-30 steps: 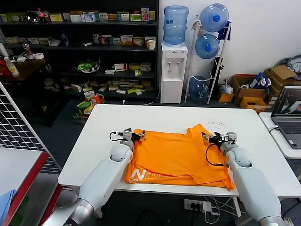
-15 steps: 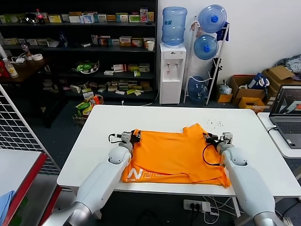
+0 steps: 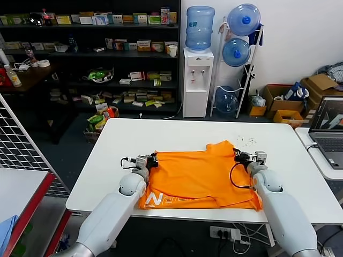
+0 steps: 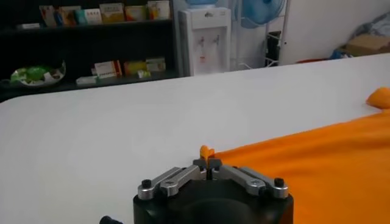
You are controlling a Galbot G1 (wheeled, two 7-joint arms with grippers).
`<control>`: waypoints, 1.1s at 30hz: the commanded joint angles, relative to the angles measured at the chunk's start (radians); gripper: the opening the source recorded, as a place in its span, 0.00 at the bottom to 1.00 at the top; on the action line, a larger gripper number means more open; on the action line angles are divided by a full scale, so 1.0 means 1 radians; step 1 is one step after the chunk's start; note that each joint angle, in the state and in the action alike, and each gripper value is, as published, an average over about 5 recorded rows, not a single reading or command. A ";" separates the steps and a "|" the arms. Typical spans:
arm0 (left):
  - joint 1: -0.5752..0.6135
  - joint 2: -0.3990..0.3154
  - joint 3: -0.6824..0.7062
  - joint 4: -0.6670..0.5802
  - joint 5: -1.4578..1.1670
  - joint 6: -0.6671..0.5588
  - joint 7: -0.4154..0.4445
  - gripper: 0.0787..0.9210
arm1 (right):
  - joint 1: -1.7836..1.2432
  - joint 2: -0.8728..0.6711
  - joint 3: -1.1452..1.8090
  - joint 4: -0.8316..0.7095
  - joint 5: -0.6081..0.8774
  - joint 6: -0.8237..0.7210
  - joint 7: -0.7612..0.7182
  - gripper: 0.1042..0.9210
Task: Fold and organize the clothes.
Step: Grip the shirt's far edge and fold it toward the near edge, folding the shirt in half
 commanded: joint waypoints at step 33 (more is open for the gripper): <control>0.552 0.247 -0.011 -0.678 -0.009 -0.116 -0.194 0.05 | -0.739 -0.163 0.137 0.771 -0.124 -0.189 0.280 0.06</control>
